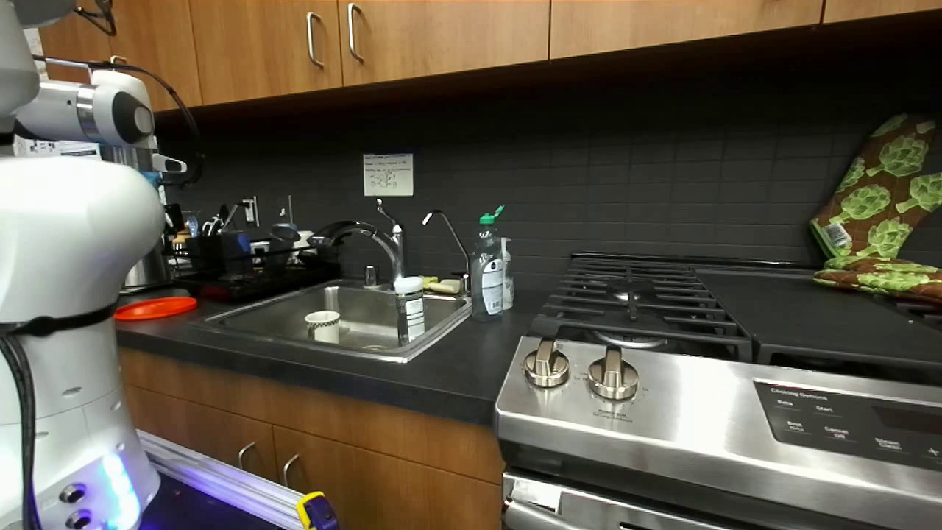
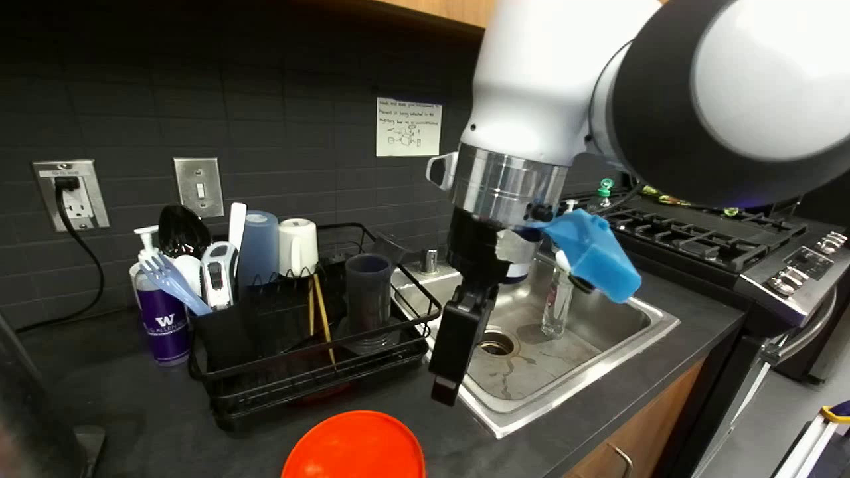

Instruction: Remove the lid from the drying rack

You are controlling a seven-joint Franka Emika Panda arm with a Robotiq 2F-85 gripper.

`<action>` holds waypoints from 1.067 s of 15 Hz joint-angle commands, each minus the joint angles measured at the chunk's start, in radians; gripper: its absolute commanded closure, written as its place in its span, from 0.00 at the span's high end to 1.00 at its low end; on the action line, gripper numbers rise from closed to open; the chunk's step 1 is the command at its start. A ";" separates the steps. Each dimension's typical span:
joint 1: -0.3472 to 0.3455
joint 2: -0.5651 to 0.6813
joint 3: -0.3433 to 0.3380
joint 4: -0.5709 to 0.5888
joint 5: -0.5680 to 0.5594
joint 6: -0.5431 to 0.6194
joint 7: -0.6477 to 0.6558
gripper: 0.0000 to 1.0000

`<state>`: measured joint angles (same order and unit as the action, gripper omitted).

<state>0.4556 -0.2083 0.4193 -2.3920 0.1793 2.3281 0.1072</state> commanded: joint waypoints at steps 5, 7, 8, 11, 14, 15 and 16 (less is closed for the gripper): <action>-0.025 -0.261 -0.084 -0.164 0.057 -0.078 0.001 1.00; -0.039 -0.310 -0.103 -0.193 0.050 -0.097 0.014 1.00; -0.045 -0.334 -0.113 -0.207 0.051 -0.106 0.015 1.00; -0.067 -0.404 -0.134 -0.248 0.046 -0.124 0.029 1.00; -0.089 -0.476 -0.147 -0.284 0.041 -0.146 0.052 1.00; -0.098 -0.498 -0.149 -0.297 0.040 -0.151 0.061 1.00; -0.105 -0.520 -0.152 -0.308 0.040 -0.158 0.068 1.00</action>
<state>0.3708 -0.6325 0.2759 -2.6521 0.2163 2.2019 0.1456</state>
